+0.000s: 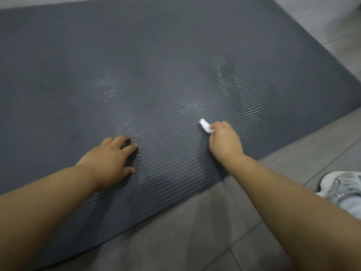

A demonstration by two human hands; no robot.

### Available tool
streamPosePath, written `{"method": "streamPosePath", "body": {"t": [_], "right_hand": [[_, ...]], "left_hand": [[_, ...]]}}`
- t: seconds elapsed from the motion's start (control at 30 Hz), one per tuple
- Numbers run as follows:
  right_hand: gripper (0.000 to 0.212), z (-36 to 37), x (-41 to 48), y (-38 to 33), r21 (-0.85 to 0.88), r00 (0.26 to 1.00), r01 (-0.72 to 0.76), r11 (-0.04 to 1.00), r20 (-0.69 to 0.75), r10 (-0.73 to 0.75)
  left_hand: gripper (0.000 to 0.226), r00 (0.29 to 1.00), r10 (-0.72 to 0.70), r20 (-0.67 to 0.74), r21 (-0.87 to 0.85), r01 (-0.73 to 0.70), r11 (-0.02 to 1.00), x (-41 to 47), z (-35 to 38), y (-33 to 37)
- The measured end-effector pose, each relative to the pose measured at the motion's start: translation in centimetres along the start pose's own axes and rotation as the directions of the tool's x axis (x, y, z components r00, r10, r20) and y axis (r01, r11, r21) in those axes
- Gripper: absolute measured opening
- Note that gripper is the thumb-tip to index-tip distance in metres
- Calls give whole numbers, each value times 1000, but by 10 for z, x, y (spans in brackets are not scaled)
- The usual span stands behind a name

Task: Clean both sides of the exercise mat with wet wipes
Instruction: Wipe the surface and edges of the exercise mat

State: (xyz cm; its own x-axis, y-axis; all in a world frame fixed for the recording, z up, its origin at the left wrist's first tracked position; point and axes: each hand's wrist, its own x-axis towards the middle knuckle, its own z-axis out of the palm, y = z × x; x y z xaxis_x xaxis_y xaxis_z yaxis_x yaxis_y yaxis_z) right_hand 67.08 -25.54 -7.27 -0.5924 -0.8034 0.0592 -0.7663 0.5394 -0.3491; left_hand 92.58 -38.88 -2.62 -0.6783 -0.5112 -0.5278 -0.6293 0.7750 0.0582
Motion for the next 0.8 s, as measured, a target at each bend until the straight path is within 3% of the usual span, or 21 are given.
{"method": "streamPosePath", "body": {"t": [0.03,0.1,0.17,0.2,0.27,0.33,0.37,0.4,0.43,0.5,0.57,0.6,0.7,0.8], "right_hand": [[29,-7,16,12,-26,982,-186,982,21,186],[33,-7,31,10,-73,926,-373,925,41,376],[37,1,32,-24,-26,927,-372,928,41,373],[37,12,28,-44,-1,949,-307,952,78,306],[35,35,11,-85,45,979,19,999,201,-27],[35,41,-6,-106,108,862,408,907,283,-421],[36,38,-2,-101,98,809,512,853,277,-518],[36,36,9,-86,63,814,541,839,215,-540],[38,30,24,-68,11,867,475,880,167,-470],[41,10,57,-22,-102,992,90,991,98,-80],[42,-12,77,12,-140,952,-301,943,19,307],[42,-11,80,15,-158,926,-374,914,-18,376],[37,16,77,-16,-91,942,-332,939,18,335],[41,43,65,-63,-59,996,-17,998,84,22]], "left_hand": [[67,1000,2,-1,21,-2,1000,1,-2,-6],[64,1000,13,-12,42,-12,999,5,-5,-16],[62,999,22,-39,46,-20,999,13,-9,-21],[63,998,12,-55,40,-10,999,17,-11,-23],[69,997,-31,-73,24,32,999,25,-13,-25],[75,995,-67,-69,32,70,997,30,-16,-26],[78,994,-85,-65,47,88,995,31,-17,-27],[80,993,-105,-60,56,108,993,31,-17,-30],[82,991,-125,-54,54,128,990,30,-17,-32],[84,987,-157,-28,7,157,988,29,-15,-38],[84,986,-165,-2,-63,165,984,28,-12,-42],[84,987,-162,2,-87,161,983,28,-11,-43],[83,989,-147,-21,-97,145,985,32,-12,-46],[81,989,-133,-64,-67,128,989,33,-15,-52]]}}
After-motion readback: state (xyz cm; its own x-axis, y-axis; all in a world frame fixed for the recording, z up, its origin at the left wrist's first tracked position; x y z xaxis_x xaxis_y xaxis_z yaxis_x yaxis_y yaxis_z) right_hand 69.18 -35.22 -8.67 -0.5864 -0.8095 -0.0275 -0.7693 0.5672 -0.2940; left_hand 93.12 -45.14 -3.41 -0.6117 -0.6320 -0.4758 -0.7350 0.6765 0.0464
